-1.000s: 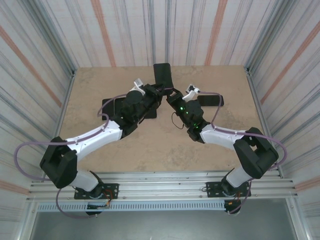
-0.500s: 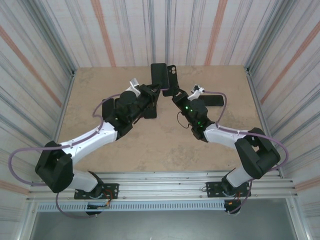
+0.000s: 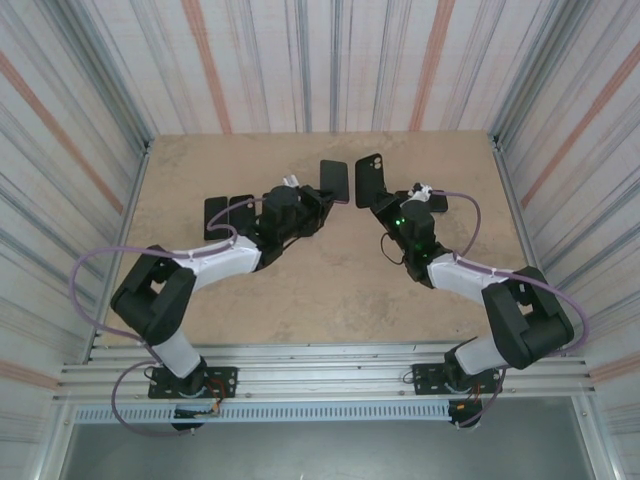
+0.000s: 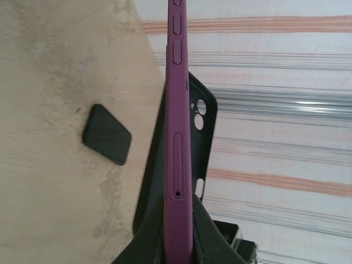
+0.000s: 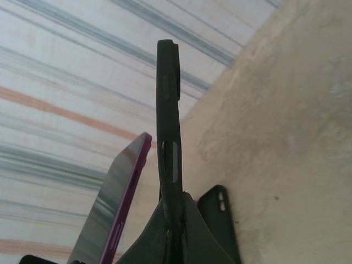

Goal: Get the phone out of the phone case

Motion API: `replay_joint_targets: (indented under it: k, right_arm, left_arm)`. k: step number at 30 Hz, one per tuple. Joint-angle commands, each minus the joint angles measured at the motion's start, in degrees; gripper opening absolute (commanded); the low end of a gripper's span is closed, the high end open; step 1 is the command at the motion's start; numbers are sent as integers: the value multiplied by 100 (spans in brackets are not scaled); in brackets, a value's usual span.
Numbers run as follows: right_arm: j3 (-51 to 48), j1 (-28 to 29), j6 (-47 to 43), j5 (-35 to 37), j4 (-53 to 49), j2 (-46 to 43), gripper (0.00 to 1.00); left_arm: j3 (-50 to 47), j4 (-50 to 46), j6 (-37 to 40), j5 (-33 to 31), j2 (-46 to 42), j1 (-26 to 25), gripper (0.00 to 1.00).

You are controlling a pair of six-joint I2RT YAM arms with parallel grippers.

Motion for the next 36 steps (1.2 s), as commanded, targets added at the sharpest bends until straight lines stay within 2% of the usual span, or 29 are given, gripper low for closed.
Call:
replay_joint_targets:
  k: [1,14,35,36]
  right_arm:
    - [-118,-98,-2,-96,-183,-18,0]
    - [-184,-216,116,-281,-34,423,0]
    - [-198,-268,274,-483,217,838,0]
    - [-205,-266,473,-492,221,855,0]
  left_arm:
    - [-15,685,29,-10,213,18,0]
    - [449,1167,-98,283,1632,150,0]
    - [1111,961,-286,587,2518,442,0]
    - [1129,938,-316,618,2575,440,0]
